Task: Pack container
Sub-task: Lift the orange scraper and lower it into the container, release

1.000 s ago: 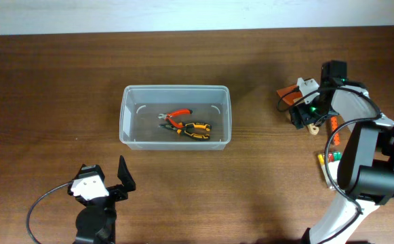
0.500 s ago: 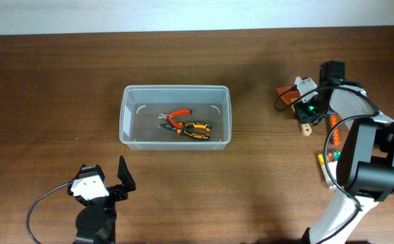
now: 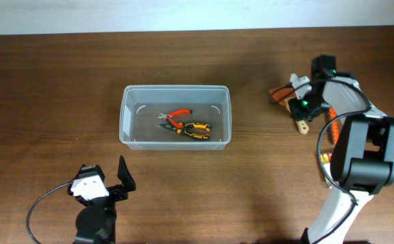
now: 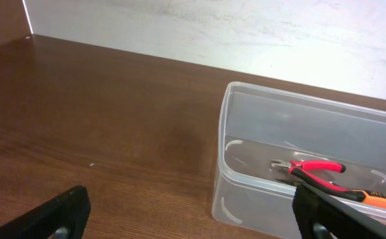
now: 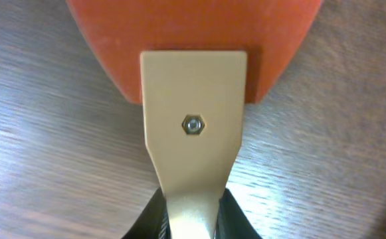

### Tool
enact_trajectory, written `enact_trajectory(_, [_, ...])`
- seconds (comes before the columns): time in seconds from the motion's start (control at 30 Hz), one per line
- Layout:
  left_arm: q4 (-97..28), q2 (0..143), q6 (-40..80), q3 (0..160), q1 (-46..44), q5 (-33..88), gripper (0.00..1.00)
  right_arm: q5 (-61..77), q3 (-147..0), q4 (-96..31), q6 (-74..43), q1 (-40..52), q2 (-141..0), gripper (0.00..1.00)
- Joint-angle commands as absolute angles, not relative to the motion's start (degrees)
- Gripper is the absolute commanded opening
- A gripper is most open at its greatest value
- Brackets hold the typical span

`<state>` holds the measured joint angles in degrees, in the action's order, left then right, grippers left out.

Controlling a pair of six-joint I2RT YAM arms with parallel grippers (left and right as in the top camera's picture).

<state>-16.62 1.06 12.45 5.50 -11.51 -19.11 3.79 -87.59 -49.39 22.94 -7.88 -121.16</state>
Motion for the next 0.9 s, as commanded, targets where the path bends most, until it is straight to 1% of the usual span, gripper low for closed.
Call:
enact_trajectory(0.0, [-16.71, 0.78, 11.94, 5.34, -11.73, -19.31, 0.99, 4.27, -96.12, -53.58, 21.5, -4.6, -120.64, 0.06])
enact_trajectory(0.2, [-16.71, 0.78, 11.94, 5.34, -11.75, -19.31, 0.99, 10.15, -114.06, -65.65, 21.52, 1.69, -119.66, 0.04])
enact_trajectory(0.3, [-16.71, 0.78, 11.94, 5.32, -11.75, -19.31, 0.99, 13.26, -121.99, -70.04, 21.54, 5.41, -119.5, 0.04])
enact_trajectory(0.4, [-16.71, 0.78, 11.94, 5.34, -11.75, -19.31, 0.99, 13.52, -127.9, -73.28, 21.58, 9.82, -119.5, 0.04])
enact_trajectory(0.6, [-16.71, 0.78, 11.94, 5.34, -11.75, -19.31, 0.99, 13.34, -130.15, -76.09, 22.48, 19.09, -119.52, 0.04])
enact_trajectory(0.73, [-16.71, 0.78, 11.94, 5.34, -11.75, -19.31, 0.99, 13.32, -129.75, -78.02, 28.1, 25.02, -119.52, 0.04])
enact_trajectory(0.87, [-16.71, 0.78, 11.94, 5.34, -11.75, -19.31, 0.99, 13.28, -129.75, -78.54, 30.98, 29.5, -119.52, 0.04])
